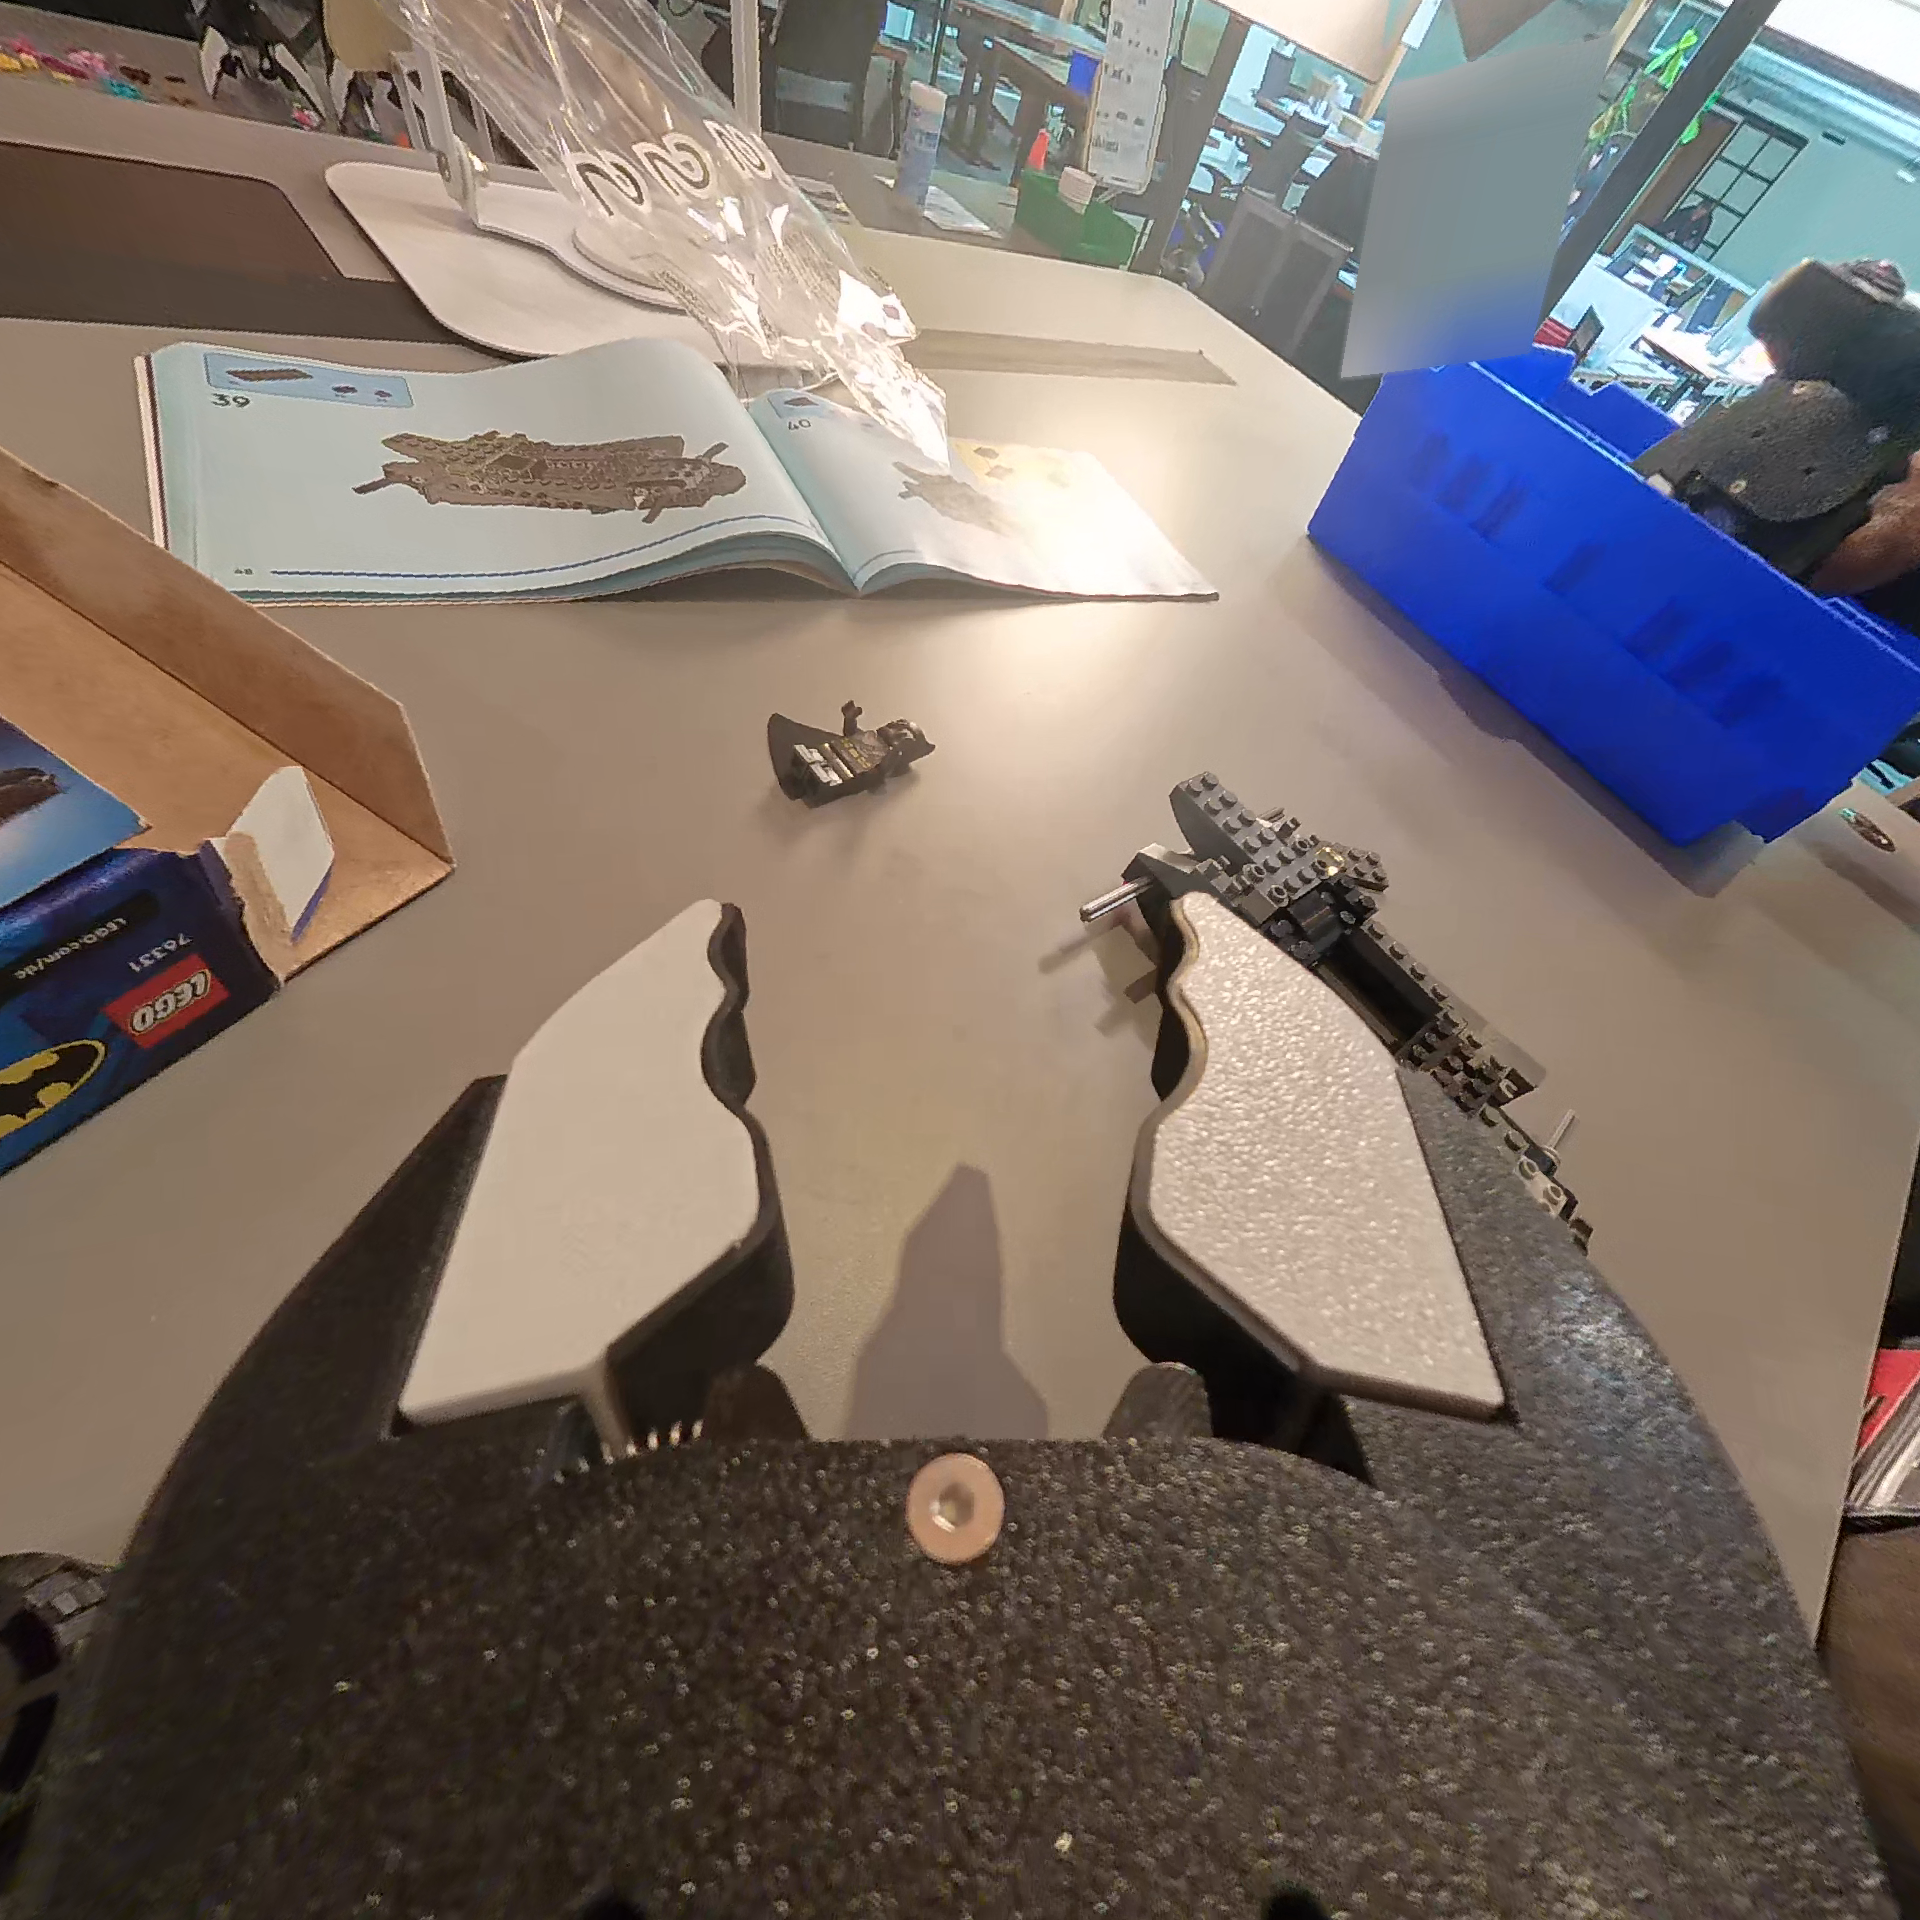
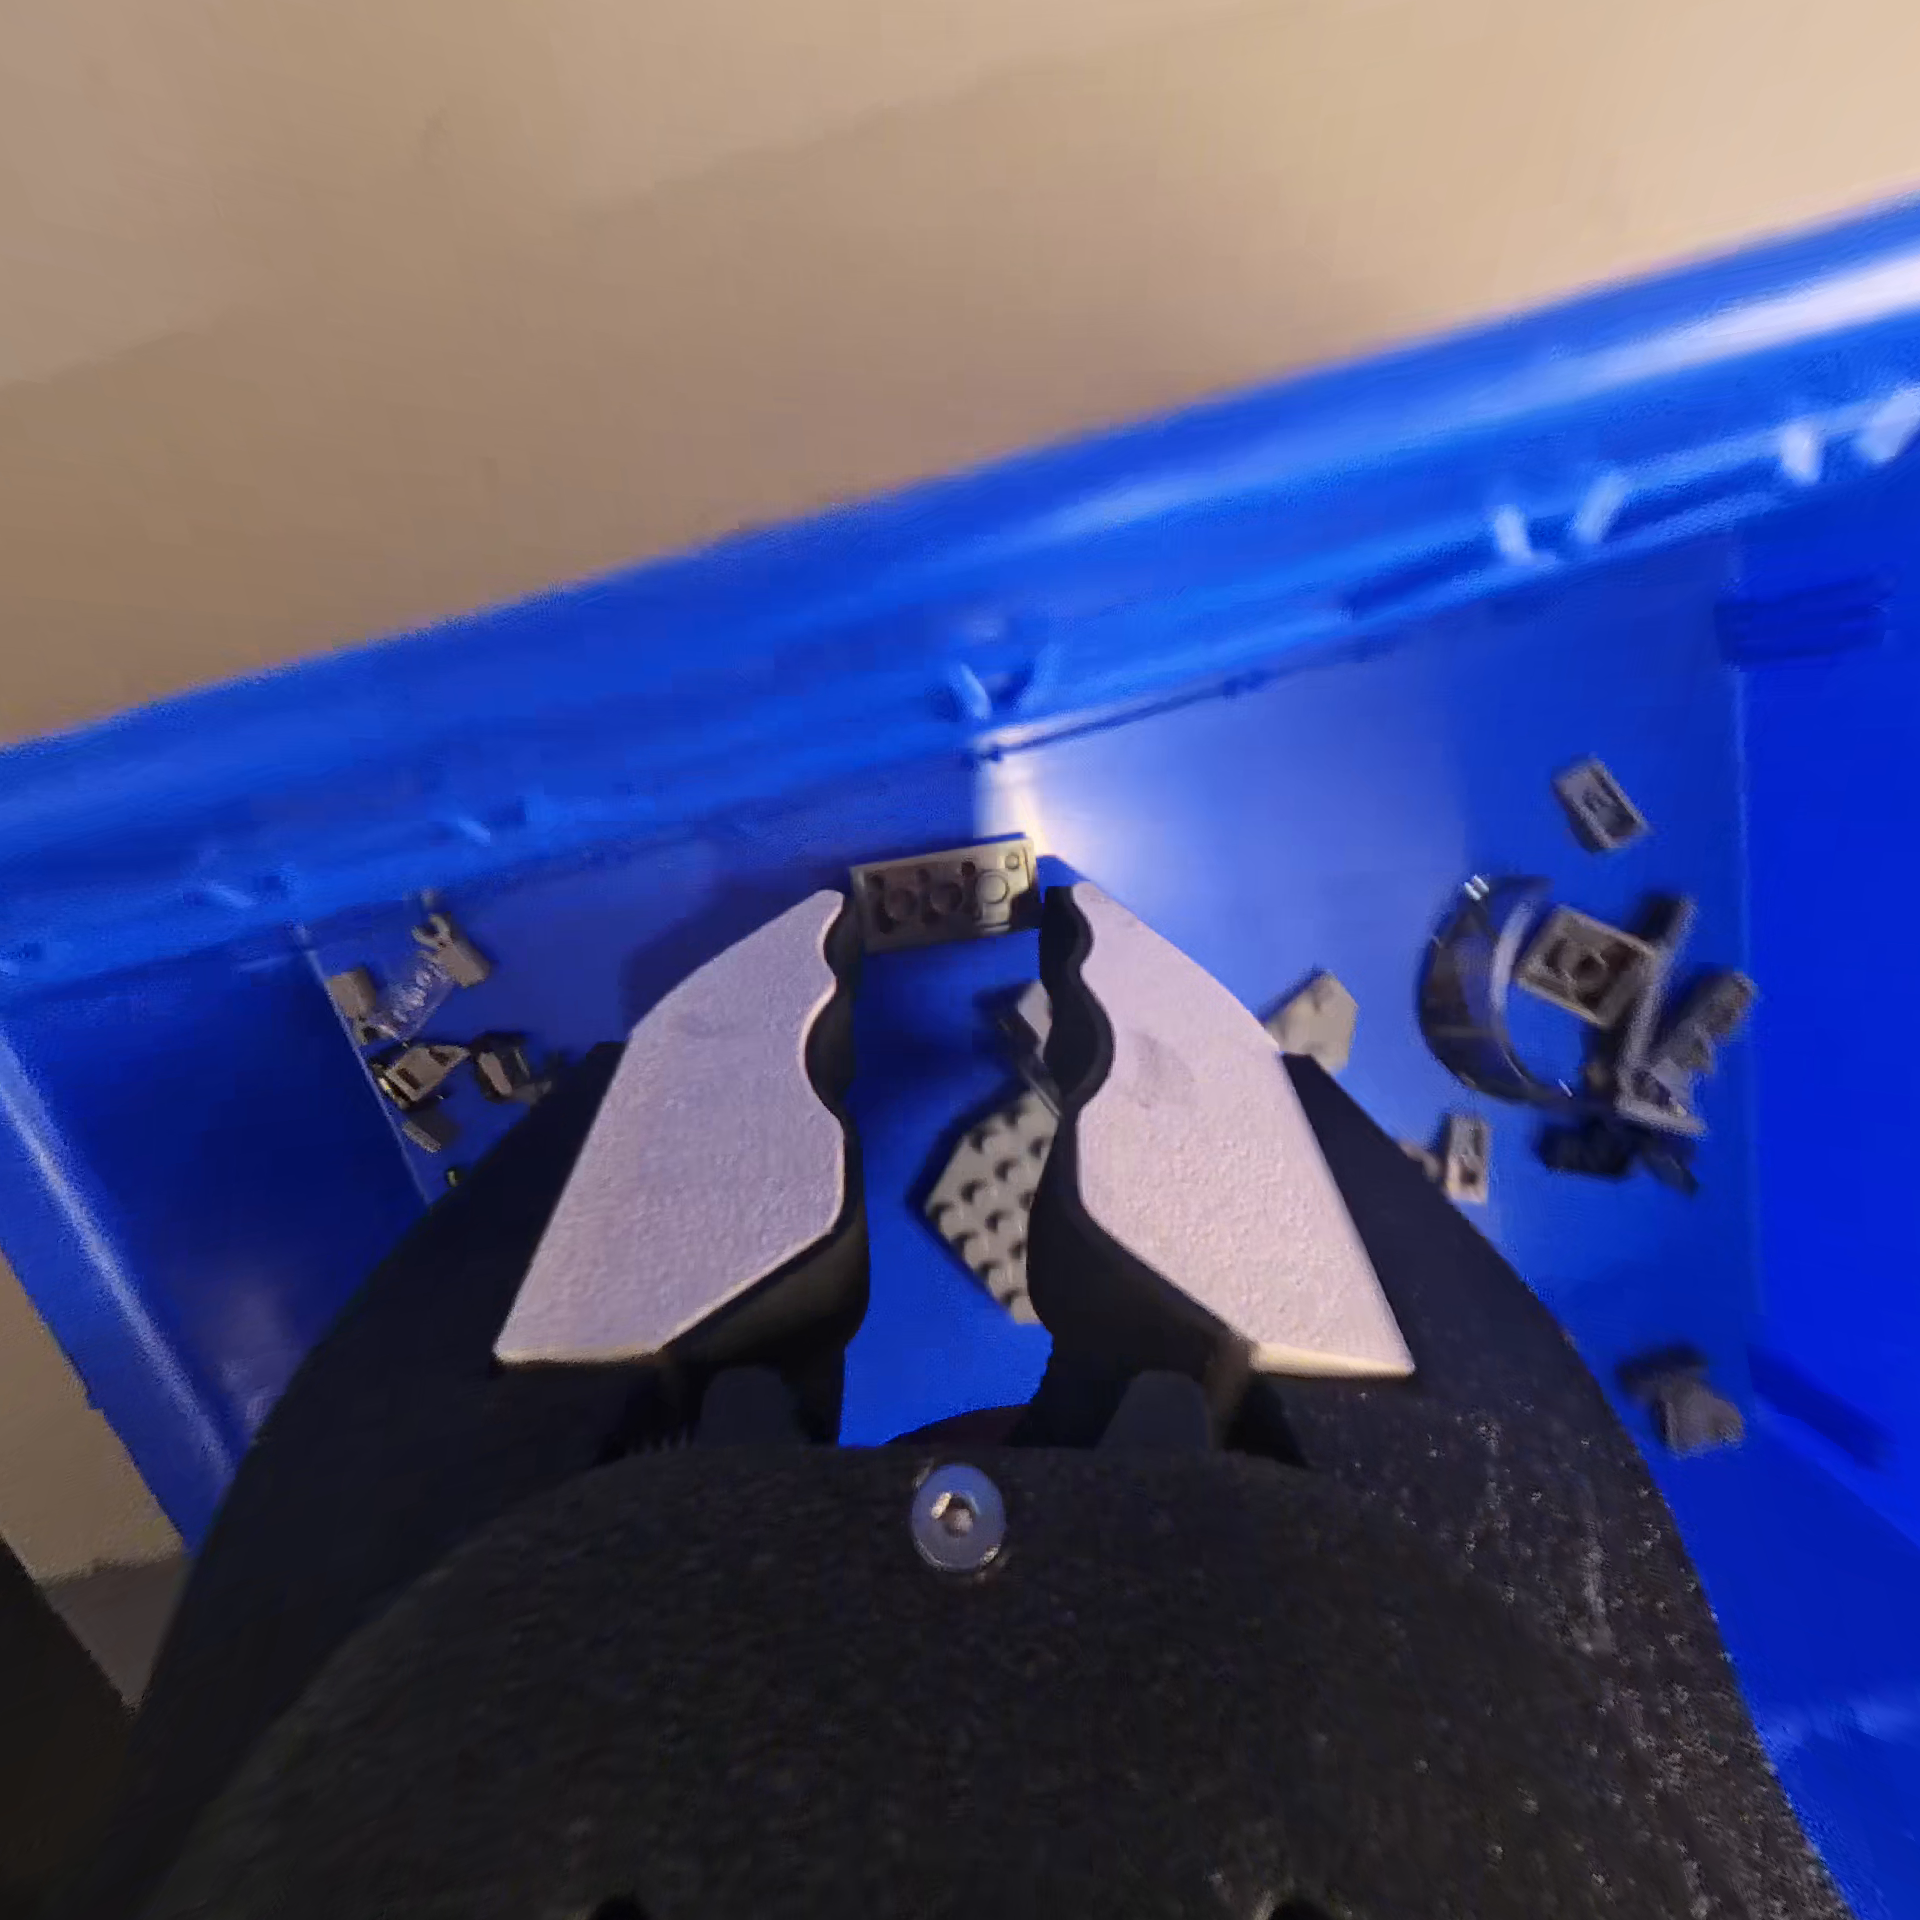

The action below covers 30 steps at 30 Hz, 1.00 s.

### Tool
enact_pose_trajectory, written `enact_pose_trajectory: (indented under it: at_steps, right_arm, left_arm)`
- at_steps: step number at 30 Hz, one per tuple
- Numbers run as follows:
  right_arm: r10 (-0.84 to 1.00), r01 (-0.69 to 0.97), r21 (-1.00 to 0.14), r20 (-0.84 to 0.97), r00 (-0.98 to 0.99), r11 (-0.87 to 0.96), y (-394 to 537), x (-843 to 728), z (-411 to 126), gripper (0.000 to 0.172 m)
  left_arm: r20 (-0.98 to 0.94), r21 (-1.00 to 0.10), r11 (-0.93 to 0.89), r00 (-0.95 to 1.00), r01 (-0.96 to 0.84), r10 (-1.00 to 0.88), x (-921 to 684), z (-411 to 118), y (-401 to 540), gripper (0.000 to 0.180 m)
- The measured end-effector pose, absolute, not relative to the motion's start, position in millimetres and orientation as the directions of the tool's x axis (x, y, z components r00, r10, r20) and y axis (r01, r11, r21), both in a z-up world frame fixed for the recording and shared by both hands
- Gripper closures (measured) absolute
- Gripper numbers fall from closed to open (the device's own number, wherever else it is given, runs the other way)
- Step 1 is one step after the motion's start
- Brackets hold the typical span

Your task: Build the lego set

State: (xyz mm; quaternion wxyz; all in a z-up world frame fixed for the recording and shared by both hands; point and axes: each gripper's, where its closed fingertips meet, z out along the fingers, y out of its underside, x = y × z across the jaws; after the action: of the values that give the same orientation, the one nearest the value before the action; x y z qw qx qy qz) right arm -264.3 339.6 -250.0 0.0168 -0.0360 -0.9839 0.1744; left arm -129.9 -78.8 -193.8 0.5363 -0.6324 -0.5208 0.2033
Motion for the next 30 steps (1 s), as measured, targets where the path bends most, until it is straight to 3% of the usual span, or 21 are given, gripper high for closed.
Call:
enact_pose_trajectory:
  at_steps: [5, 8, 11, 17, 25, 30]
  right_arm:
    - [0.262, 0.162, -0.576, 0.094, -0.961, 0.801, 342.5, -262.3, -162.8, 0.138]
    - [0.270, 0.126, -0.703, 0.097, -0.958, 0.700, 317.6, -236.5, -99.8, 0.138]
    - [0.234, 0.075, -0.746, 0.111, -0.966, 0.661, 274.2, -207.7, -73.1, 0.138]
    - [0.188, 0.002, -0.755, 0.161, -0.969, 0.655, 204.9, -169.4, -81.1, 0.123]
    - [0.303, 0.143, -0.728, 0.092, -0.949, 0.671, 200.2, -146.9, -118.5, 0.124]
    - [0.300, 0.247, -0.737, -0.063, -0.952, 0.629, 174.8, -120.2, -164.9, 0.125]
  left_arm:
    - [0.308, -0.893, 0.129, 0.377, 0.430, 0.873, -129.4, -191.6, -79.8, 0.104]
    - [0.306, -0.892, 0.124, 0.377, 0.436, 0.874, -129.7, -192.6, -79.3, 0.104]
    - [0.301, -0.892, 0.122, 0.373, 0.435, 0.878, -130.0, -192.7, -79.6, 0.104]
    - [0.304, -0.910, 0.159, 0.354, 0.383, 0.885, -127.7, -184.7, -86.6, 0.104]
    - [0.329, -0.919, 0.213, 0.345, 0.333, 0.879, -124.3, -176.3, -94.0, 0.104]
    - [0.315, -0.919, 0.193, 0.347, 0.345, 0.883, -125.0, -178.6, -91.6, 0.104]
